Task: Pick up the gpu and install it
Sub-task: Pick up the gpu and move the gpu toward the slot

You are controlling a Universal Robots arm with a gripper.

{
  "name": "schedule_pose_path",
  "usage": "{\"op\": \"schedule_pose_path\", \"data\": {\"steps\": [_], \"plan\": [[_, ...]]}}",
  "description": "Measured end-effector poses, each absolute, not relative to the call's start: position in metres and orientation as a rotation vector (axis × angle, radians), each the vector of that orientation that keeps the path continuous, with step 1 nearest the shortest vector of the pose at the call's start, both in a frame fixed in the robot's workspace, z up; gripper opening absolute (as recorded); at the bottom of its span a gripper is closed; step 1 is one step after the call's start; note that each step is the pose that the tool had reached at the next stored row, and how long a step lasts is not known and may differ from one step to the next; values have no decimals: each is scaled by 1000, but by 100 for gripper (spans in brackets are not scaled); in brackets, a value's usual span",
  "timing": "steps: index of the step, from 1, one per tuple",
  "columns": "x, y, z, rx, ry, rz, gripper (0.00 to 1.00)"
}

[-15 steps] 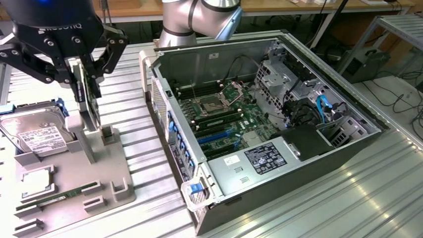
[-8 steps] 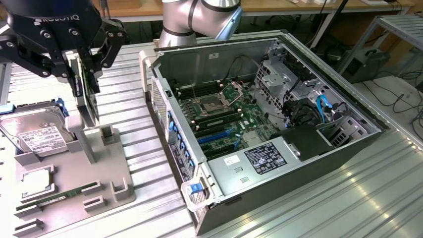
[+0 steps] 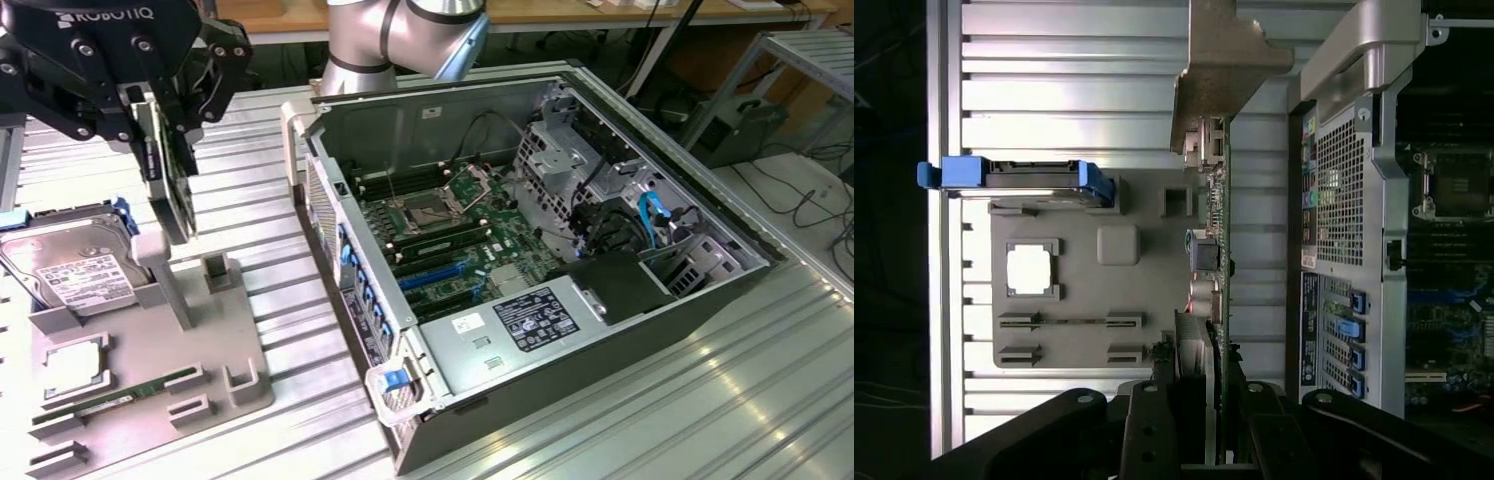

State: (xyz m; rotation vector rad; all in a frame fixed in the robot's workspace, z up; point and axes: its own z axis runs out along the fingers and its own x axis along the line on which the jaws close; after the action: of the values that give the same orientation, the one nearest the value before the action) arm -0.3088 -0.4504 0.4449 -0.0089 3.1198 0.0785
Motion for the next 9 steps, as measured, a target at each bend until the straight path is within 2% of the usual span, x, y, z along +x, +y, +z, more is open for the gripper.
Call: {"op": "schedule_pose_path", "data": {"steps": [9], "plan": [[-309,-450,456,-9,3120,86,28]]}}
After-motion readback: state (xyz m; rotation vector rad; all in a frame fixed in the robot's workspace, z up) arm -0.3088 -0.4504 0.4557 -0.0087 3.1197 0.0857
